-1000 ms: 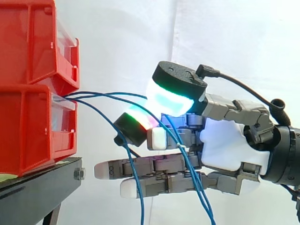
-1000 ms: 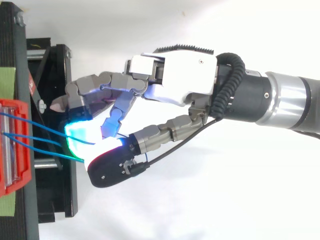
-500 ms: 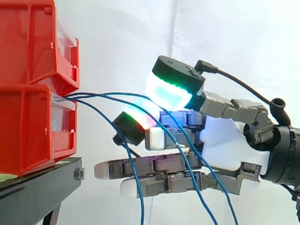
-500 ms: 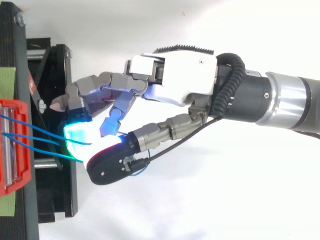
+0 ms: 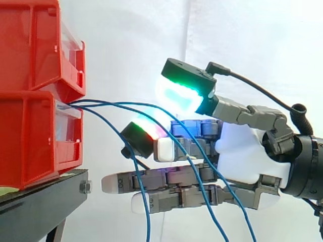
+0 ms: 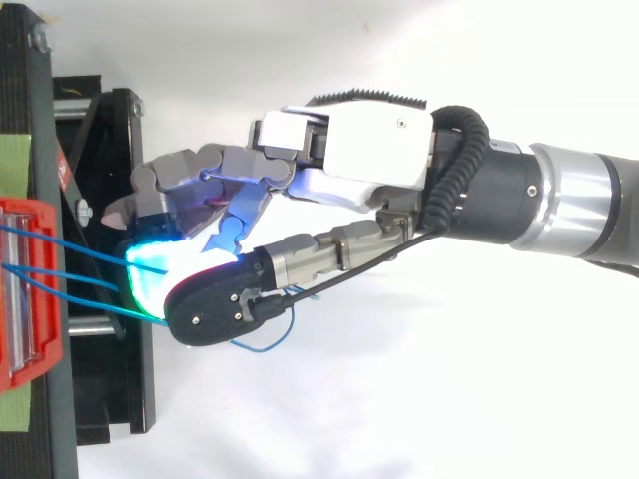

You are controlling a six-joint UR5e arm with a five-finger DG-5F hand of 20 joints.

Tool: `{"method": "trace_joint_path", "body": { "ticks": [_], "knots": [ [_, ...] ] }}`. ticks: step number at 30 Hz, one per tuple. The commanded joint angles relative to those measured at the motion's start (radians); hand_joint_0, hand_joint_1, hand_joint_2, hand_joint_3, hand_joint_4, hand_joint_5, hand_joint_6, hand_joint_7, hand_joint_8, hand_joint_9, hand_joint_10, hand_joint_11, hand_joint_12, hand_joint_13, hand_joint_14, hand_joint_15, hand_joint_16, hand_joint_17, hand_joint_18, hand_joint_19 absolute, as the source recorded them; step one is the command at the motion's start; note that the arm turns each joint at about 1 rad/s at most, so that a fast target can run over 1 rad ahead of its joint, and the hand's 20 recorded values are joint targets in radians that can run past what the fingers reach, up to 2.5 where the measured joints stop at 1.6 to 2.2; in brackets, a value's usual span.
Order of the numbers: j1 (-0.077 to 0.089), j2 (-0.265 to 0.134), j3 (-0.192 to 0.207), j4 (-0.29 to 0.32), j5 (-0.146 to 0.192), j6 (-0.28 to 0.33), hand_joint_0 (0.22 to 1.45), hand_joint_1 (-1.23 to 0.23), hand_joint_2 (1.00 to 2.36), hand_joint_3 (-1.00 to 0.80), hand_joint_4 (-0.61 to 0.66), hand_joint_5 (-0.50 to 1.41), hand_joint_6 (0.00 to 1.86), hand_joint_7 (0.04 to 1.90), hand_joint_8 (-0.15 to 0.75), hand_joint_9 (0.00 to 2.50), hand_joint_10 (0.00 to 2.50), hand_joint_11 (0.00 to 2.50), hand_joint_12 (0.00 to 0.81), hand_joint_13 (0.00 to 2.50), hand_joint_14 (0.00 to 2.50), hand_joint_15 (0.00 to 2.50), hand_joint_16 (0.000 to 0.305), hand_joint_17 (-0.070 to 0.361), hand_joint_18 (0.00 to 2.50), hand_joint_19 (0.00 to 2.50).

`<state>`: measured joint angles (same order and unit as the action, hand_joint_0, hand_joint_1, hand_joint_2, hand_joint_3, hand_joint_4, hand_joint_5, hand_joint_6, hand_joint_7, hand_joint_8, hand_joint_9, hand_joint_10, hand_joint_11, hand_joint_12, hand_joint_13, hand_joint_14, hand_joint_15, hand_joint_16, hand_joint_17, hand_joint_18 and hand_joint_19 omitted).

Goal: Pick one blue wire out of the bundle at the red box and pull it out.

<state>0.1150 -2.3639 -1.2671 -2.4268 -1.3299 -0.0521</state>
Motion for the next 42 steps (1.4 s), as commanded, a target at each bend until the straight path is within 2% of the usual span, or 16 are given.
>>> {"method": "trace_joint_path", "body": {
  "ticks": [1,12,16,19,20,21,25,28,30,36,42],
  "knots": [
    [0.000,0.000,0.000,0.000,0.000,0.000,0.55,-0.50,1.01,-0.28,0.22,0.03,0.50,1.56,0.206,0.98,0.01,0.25,0.375,0.32,0.01,0.15,0.054,0.121,0.40,0.46],
    [0.000,0.000,0.000,0.000,0.000,0.000,0.58,-0.64,1.01,-0.14,0.22,0.04,0.50,1.59,0.224,1.13,0.01,0.31,0.389,0.44,0.01,0.16,0.056,0.125,0.54,0.44],
    [0.000,0.000,0.000,0.000,0.000,0.000,0.59,-0.66,1.01,-0.14,0.20,0.04,0.50,1.61,0.233,1.14,0.01,0.32,0.392,0.45,0.01,0.16,0.056,0.126,0.55,0.44],
    [0.000,0.000,0.000,0.000,0.000,0.000,0.59,-0.67,1.01,-0.20,0.19,0.02,0.56,1.50,0.230,1.10,0.01,0.36,0.384,0.43,0.01,0.18,0.054,0.122,0.53,0.46],
    [0.000,0.000,0.000,0.000,0.000,0.000,0.56,-0.68,1.01,-0.27,0.17,0.01,0.57,1.47,0.213,1.08,0.01,0.37,0.362,0.41,0.01,0.20,0.049,0.111,0.49,0.49],
    [0.000,0.000,0.000,0.000,0.000,0.000,0.54,-0.62,1.01,-0.33,0.17,0.01,0.57,1.45,0.202,1.09,0.01,0.37,0.352,0.40,0.01,0.19,0.047,0.107,0.47,0.51],
    [0.000,0.000,0.000,0.000,0.000,0.000,0.55,-0.50,1.01,-0.38,0.19,0.02,0.53,1.50,0.192,1.10,0.01,0.34,0.352,0.41,0.01,0.19,0.048,0.107,0.47,0.51],
    [0.000,0.000,0.000,0.000,0.000,0.000,0.57,-0.44,1.01,-0.34,0.21,0.03,0.50,1.52,0.187,1.10,0.01,0.32,0.346,0.41,0.01,0.19,0.047,0.105,0.48,0.51],
    [0.000,0.000,0.000,0.000,0.000,0.000,0.58,-0.47,1.01,-0.27,0.26,0.04,0.50,1.48,0.200,1.15,0.01,0.29,0.361,0.44,0.01,0.17,0.050,0.113,0.52,0.49],
    [0.000,0.000,0.000,0.000,0.000,-0.002,0.58,-0.52,1.01,-0.15,0.30,0.05,0.50,1.43,0.215,1.24,0.01,0.24,0.391,0.51,0.00,0.14,0.059,0.132,0.62,0.45],
    [0.000,0.000,0.000,0.000,0.000,-0.003,0.58,-0.55,1.02,-0.10,0.30,0.05,0.51,1.42,0.231,1.26,0.01,0.23,0.408,0.53,0.00,0.14,0.063,0.141,0.66,0.43]
  ]
}}
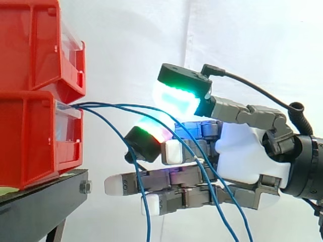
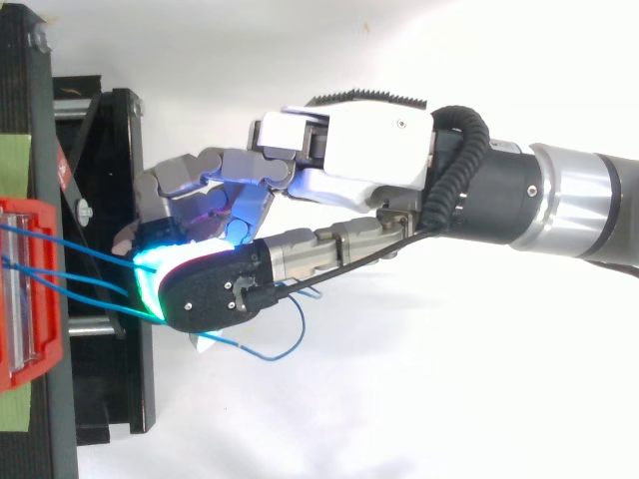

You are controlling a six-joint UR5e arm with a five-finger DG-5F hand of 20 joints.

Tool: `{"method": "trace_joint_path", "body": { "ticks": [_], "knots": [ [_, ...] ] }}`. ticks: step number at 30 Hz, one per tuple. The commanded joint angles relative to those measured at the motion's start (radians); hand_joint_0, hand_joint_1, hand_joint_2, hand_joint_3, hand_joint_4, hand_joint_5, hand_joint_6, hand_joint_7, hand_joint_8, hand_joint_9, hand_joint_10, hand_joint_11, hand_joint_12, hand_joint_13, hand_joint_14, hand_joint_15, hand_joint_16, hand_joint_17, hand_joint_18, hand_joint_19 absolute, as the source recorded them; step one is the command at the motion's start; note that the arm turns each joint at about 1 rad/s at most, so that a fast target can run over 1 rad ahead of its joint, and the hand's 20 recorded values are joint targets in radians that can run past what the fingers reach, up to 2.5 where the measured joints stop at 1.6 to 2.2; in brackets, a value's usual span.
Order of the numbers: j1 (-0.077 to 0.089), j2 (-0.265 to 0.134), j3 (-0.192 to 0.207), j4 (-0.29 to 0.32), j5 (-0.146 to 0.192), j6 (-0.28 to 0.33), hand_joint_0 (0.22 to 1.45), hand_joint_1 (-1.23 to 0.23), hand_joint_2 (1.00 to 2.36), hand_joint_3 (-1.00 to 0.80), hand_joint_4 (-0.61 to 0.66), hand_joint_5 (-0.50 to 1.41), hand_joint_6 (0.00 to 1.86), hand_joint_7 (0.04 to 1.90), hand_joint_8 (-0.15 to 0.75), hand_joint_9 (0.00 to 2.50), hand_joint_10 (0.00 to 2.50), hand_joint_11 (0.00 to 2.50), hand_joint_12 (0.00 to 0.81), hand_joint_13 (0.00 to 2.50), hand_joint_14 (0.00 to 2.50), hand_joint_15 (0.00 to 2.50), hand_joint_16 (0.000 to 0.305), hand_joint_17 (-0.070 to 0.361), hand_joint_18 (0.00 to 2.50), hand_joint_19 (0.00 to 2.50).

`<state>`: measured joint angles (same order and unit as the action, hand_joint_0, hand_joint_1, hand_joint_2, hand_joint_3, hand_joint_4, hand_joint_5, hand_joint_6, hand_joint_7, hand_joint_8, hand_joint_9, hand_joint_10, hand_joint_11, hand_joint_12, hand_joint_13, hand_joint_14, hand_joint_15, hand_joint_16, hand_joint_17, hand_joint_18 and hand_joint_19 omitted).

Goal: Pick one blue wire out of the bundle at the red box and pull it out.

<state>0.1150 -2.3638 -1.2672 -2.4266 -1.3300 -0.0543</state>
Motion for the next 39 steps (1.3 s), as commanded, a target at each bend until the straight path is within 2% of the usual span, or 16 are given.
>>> {"method": "trace_joint_path", "body": {
  "ticks": [1,4,6,10,15,18,31,36,39],
  "knots": [
    [0.000,0.000,0.000,0.001,0.000,-0.001,0.57,-0.55,1.03,-0.10,0.30,0.05,0.50,1.42,0.233,1.27,0.01,0.23,0.409,0.53,0.00,0.14,0.063,0.141,0.66,0.43],
    [0.000,0.000,0.000,0.001,0.000,-0.001,0.57,-0.58,1.06,-0.11,0.29,0.05,0.51,1.44,0.245,1.25,0.01,0.25,0.415,0.53,0.00,0.14,0.064,0.143,0.67,0.42],
    [0.000,0.000,0.000,0.001,0.000,-0.001,0.58,-0.63,1.00,-0.08,0.30,0.05,0.50,1.47,0.253,1.24,0.01,0.27,0.415,0.53,0.00,0.15,0.063,0.141,0.66,0.43],
    [0.000,0.002,0.000,0.001,0.000,-0.001,0.59,-0.68,1.00,-0.08,0.31,0.04,0.50,1.52,0.241,1.23,0.01,0.30,0.406,0.52,0.00,0.15,0.060,0.135,0.65,0.43],
    [0.000,0.000,0.000,0.008,0.000,-0.001,0.61,-0.70,1.01,-0.10,0.27,0.04,0.50,1.69,0.235,1.21,0.01,0.38,0.381,0.51,0.01,0.18,0.055,0.123,0.62,0.45],
    [0.000,0.000,0.000,0.009,0.000,-0.001,0.61,-0.71,1.02,-0.10,0.22,0.03,0.55,1.62,0.229,1.19,0.01,0.41,0.368,0.49,0.01,0.19,0.052,0.116,0.60,0.46],
    [-0.003,0.000,0.000,0.017,0.005,-0.004,0.62,-0.75,1.02,-0.07,0.15,0.02,0.57,1.58,0.202,1.11,0.01,0.42,0.342,0.42,0.01,0.17,0.047,0.105,0.52,0.42],
    [-0.009,0.008,0.000,0.038,0.006,-0.021,0.62,-0.76,1.02,-0.07,0.13,0.02,0.57,1.60,0.213,1.02,0.02,0.39,0.343,0.39,0.01,0.17,0.047,0.105,0.48,0.42],
    [-0.015,0.034,0.000,0.031,0.002,-0.065,0.62,-0.77,1.02,-0.07,0.12,0.02,0.57,1.60,0.222,0.97,0.01,0.36,0.345,0.36,0.01,0.17,0.047,0.106,0.47,0.42]
  ]
}}
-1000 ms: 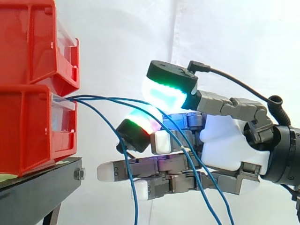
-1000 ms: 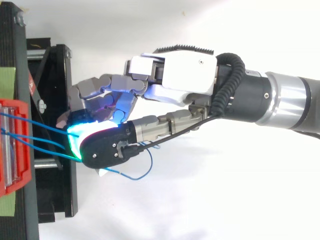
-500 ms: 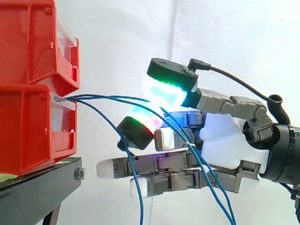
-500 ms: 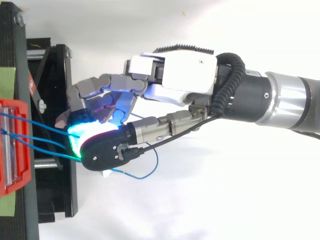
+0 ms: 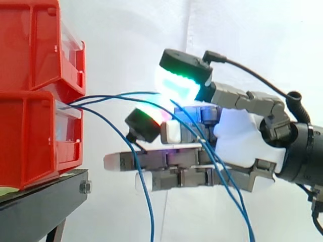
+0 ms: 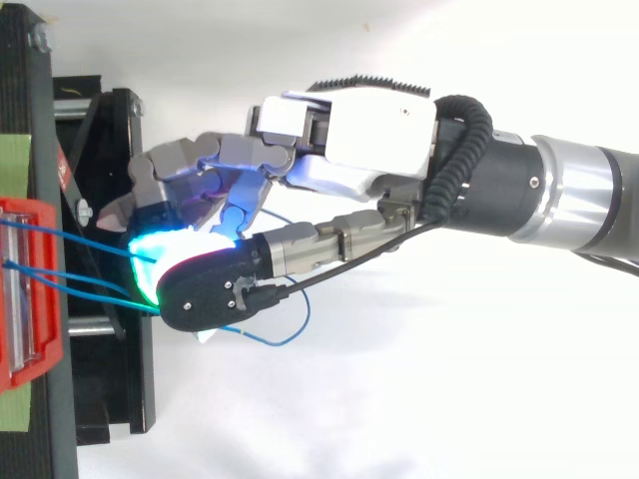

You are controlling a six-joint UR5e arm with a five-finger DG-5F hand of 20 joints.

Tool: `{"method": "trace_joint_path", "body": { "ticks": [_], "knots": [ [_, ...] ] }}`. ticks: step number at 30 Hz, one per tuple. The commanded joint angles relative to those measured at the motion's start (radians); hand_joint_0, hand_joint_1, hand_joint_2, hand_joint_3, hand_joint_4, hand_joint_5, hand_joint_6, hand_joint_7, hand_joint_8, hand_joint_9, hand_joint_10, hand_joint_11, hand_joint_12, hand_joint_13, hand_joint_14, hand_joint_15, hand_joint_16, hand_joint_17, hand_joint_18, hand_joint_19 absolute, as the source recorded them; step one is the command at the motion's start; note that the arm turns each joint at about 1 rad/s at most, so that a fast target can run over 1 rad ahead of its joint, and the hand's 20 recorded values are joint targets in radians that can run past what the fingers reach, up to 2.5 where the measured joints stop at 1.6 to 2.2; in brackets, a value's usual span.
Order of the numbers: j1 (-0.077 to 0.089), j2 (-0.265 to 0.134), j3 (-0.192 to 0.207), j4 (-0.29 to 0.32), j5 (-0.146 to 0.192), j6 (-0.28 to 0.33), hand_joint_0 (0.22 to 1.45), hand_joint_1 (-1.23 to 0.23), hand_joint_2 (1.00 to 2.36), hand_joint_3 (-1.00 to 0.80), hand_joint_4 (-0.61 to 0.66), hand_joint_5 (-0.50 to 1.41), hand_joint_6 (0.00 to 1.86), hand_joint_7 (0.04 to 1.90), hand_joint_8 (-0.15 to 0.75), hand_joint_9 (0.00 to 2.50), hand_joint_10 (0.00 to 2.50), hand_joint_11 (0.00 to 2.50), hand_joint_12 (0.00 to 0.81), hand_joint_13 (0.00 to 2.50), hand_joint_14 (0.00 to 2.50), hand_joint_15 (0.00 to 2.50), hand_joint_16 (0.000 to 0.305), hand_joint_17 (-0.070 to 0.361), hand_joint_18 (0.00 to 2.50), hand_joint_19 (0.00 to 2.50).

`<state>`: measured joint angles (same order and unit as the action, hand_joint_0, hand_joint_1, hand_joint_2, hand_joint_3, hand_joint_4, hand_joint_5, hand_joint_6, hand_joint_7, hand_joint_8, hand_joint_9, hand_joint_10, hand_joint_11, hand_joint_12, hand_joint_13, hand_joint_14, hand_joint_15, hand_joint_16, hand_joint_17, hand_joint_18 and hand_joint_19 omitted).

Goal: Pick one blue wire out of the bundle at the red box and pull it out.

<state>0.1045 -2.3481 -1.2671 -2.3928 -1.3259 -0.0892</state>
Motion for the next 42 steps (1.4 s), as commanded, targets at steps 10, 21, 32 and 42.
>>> {"method": "trace_joint_path", "body": {
  "ticks": [10,21,32,42],
  "knots": [
    [-0.014,0.064,-0.011,-0.065,-0.002,-0.063,0.61,-0.78,1.02,-0.08,0.08,0.02,0.56,1.61,0.220,0.79,0.01,0.26,0.351,0.32,0.01,0.17,0.048,0.108,0.42,0.40],
    [-0.014,0.153,-0.187,0.050,0.039,-0.113,0.61,-0.77,1.02,-0.09,0.08,0.02,0.56,1.62,0.218,0.75,0.01,0.23,0.348,0.28,0.01,0.16,0.047,0.107,0.39,0.40],
    [-0.014,0.156,-0.187,-0.019,0.056,-0.093,0.61,-0.76,1.02,-0.10,0.06,0.02,0.56,1.61,0.215,0.70,0.01,0.20,0.351,0.25,0.01,0.15,0.049,0.111,0.34,0.37],
    [-0.008,0.158,-0.187,-0.055,0.053,-0.118,0.61,-0.76,1.02,-0.10,0.03,0.02,0.55,1.61,0.210,0.50,0.00,0.02,0.363,0.18,0.00,0.08,0.053,0.118,0.29,0.30]
  ]
}}
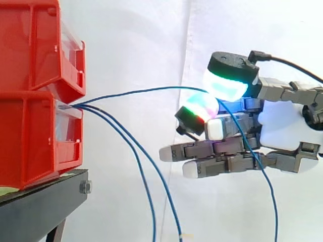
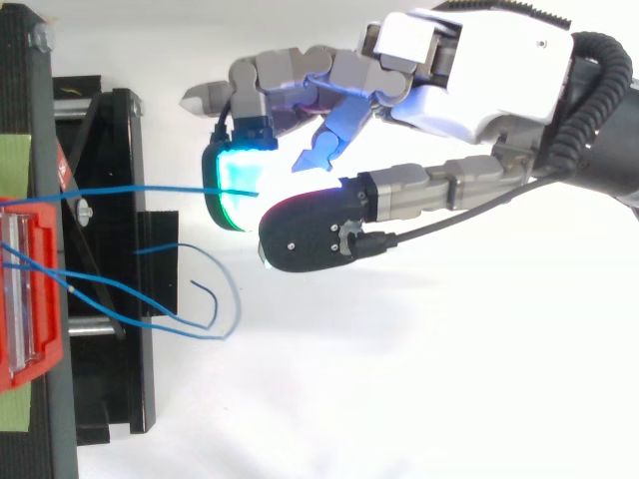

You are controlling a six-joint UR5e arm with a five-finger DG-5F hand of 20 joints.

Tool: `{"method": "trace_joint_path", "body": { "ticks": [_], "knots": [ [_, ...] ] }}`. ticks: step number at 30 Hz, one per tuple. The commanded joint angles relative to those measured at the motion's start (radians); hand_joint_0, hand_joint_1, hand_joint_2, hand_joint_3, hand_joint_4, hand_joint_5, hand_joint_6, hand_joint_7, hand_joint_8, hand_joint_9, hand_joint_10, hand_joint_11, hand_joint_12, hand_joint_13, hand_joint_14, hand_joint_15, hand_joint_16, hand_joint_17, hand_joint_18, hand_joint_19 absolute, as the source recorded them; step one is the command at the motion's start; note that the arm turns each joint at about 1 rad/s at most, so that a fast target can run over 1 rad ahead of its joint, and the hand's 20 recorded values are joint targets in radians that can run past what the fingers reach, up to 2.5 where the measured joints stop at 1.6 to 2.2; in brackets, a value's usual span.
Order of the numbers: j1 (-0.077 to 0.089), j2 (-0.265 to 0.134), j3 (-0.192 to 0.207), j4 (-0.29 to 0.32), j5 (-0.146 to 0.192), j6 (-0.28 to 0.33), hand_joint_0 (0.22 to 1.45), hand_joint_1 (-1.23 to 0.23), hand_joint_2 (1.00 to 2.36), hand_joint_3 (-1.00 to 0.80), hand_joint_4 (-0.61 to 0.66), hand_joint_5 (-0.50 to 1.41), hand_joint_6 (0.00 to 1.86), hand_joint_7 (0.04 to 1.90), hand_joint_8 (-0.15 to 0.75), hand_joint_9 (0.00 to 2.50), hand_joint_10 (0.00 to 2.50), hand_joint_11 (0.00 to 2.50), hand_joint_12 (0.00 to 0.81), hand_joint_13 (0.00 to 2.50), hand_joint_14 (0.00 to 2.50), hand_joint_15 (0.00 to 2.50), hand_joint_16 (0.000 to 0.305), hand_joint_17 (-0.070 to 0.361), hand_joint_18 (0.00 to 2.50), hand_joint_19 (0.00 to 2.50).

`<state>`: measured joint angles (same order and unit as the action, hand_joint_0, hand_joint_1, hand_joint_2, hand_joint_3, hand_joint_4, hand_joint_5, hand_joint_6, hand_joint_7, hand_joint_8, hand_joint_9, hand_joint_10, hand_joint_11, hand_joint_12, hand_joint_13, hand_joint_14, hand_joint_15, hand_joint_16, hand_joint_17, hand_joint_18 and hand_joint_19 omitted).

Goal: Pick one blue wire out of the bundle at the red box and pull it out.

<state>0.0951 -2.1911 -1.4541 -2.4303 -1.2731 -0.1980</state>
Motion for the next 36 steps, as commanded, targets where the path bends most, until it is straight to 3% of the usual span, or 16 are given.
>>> {"method": "trace_joint_path", "body": {
  "ticks": [1,7,12,22,31,36],
  "knots": [
    [0.002,-0.001,0.000,-0.030,0.000,-0.012,0.61,-0.76,1.02,-0.10,0.03,0.02,0.55,1.61,0.207,0.50,0.00,0.01,0.363,0.18,0.00,0.08,0.052,0.118,0.29,0.30],
    [0.002,-0.001,0.000,-0.058,0.000,-0.017,0.61,-0.76,1.02,-0.11,0.02,0.02,0.53,1.64,0.157,0.44,0.00,0.00,0.372,0.20,0.00,0.04,0.052,0.117,0.30,0.28],
    [0.002,-0.001,0.000,-0.101,0.000,-0.017,0.60,-0.75,1.02,-0.12,0.01,0.02,0.52,1.65,0.205,0.40,0.00,0.00,0.381,0.19,0.00,0.02,0.053,0.120,0.29,0.28],
    [0.002,-0.001,0.000,-0.167,0.000,-0.017,0.60,-0.75,1.02,-0.11,0.02,0.02,0.53,1.63,0.210,0.43,0.00,0.00,0.373,0.19,0.00,0.01,0.052,0.118,0.29,0.28],
    [0.003,-0.001,0.000,-0.176,0.000,-0.017,0.61,-0.75,1.02,-0.12,0.02,0.02,0.54,1.63,0.204,0.43,0.00,0.00,0.361,0.20,0.00,0.00,0.051,0.114,0.28,0.25],
    [0.003,-0.001,0.000,-0.174,-0.002,-0.017,0.60,-0.74,1.02,-0.11,0.02,0.02,0.57,1.58,0.184,0.37,0.00,0.00,0.353,0.08,0.00,0.00,0.051,0.114,0.10,0.15]
  ]
}}
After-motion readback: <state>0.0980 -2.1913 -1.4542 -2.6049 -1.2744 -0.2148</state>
